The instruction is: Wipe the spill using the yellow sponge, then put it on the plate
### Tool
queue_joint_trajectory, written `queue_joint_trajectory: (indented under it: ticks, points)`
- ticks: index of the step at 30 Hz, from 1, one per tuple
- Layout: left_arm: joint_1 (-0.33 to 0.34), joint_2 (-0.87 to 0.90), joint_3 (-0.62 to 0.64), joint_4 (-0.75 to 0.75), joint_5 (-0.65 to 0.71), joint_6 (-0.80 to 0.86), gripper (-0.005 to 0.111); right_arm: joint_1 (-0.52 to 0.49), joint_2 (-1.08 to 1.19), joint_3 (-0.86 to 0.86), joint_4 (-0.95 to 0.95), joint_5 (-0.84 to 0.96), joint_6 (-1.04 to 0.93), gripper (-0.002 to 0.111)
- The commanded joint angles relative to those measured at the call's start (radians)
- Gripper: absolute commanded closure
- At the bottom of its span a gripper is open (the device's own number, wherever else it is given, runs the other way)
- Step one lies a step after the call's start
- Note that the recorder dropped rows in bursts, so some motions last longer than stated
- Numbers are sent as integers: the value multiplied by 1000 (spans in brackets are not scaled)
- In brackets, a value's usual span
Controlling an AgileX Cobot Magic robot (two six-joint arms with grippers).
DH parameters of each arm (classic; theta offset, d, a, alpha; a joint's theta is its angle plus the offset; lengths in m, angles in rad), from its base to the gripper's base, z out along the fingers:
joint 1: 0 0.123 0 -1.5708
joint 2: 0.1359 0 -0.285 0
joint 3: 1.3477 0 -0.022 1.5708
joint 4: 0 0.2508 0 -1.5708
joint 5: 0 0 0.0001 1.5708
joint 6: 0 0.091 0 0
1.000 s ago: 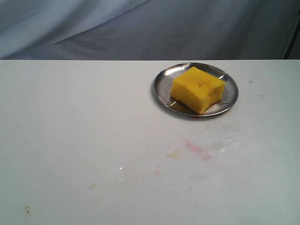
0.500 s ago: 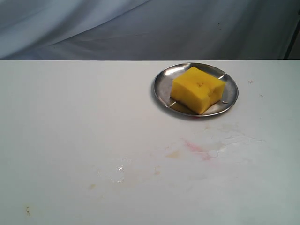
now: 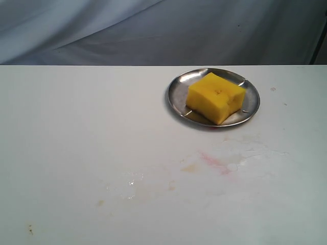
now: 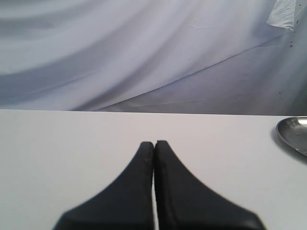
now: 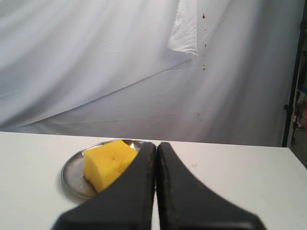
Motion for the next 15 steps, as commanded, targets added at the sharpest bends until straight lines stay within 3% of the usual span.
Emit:
queue_joint_trajectory:
  ticks: [1, 15]
  points:
    - [-1, -2, 4, 1, -4, -3, 105, 1, -5, 70, 0, -54, 19, 108]
    - [-1, -2, 4, 1, -4, -1, 105, 1, -5, 151, 0, -56, 0, 108]
